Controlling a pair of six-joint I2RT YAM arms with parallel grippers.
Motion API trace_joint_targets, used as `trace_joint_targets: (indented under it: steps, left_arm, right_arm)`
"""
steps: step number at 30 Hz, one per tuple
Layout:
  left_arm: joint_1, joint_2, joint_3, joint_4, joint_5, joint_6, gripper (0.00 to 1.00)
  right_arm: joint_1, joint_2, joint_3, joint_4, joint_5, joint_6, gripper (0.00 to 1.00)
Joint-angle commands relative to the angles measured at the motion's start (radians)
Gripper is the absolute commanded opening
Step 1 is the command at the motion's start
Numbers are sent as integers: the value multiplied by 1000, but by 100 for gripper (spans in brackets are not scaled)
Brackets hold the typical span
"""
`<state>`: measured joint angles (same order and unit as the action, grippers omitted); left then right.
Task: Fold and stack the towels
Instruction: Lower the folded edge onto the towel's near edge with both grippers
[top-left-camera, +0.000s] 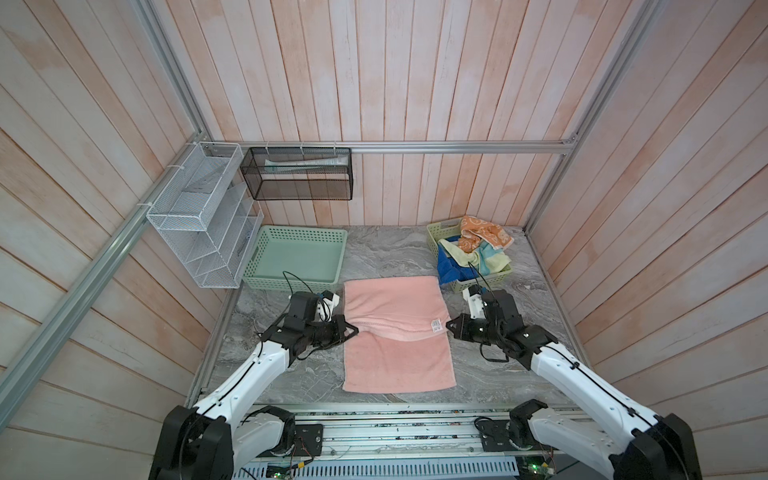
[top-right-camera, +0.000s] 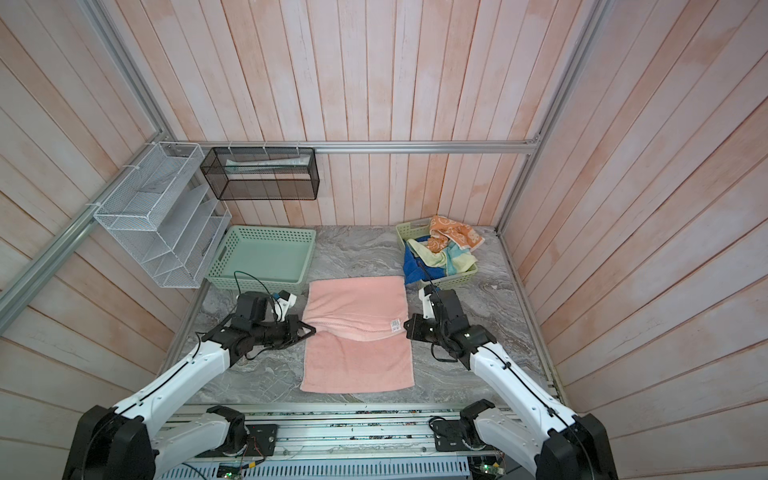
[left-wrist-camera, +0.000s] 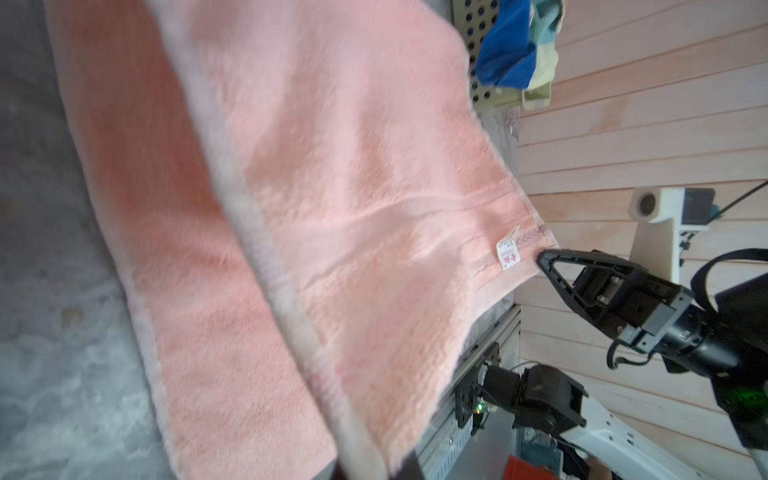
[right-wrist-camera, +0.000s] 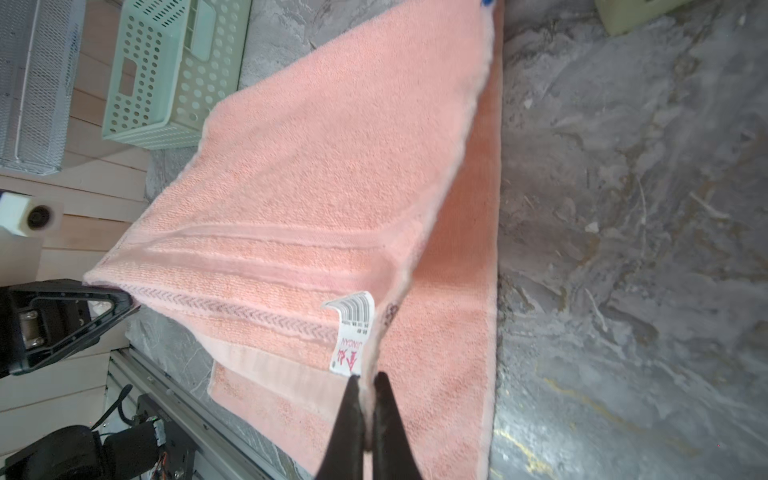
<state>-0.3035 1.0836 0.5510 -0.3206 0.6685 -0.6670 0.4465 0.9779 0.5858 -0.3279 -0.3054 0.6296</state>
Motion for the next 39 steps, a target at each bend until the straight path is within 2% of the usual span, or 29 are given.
trace_joint_targets:
  steps: [1, 4, 8, 13, 19, 22, 27, 32, 36, 39]
  left_arm:
    - [-19, -18, -189, 37, 51, -109, 0]
    - [-29, -32, -241, 86, 22, -132, 0]
    - [-29, 28, -233, 119, 10, -112, 0]
    - [-29, 139, -209, 172, 12, -87, 0]
    - [16, 314, -117, 205, 18, -13, 0]
    - [39, 350, -25, 128, 1, 40, 0]
    - [37, 257, 120, -49, -25, 58, 0]
    - [-27, 61, 89, -163, -50, -10, 0]
    - [-66, -39, -84, -83, -21, -121, 0]
    - [-86, -60, -196, -12, -21, -168, 0]
  right_arm:
    - [10, -25, -187, 27, -72, 124, 0]
    - [20, -6, -258, 125, -101, 166, 0]
    - [17, 73, -214, 110, -32, 88, 0]
    - [-15, 205, -195, 166, -38, 25, 0]
    - [-97, 381, -127, 235, -53, -79, 0]
    - [-105, 427, -30, 167, -49, -133, 0]
    - [-104, 330, 125, -22, -45, -171, 0]
    - [-100, 156, 154, -256, -17, -171, 0]
    - [-88, 25, -31, -196, -64, -68, 0]
    - [-41, 19, -135, -68, -95, 12, 0]
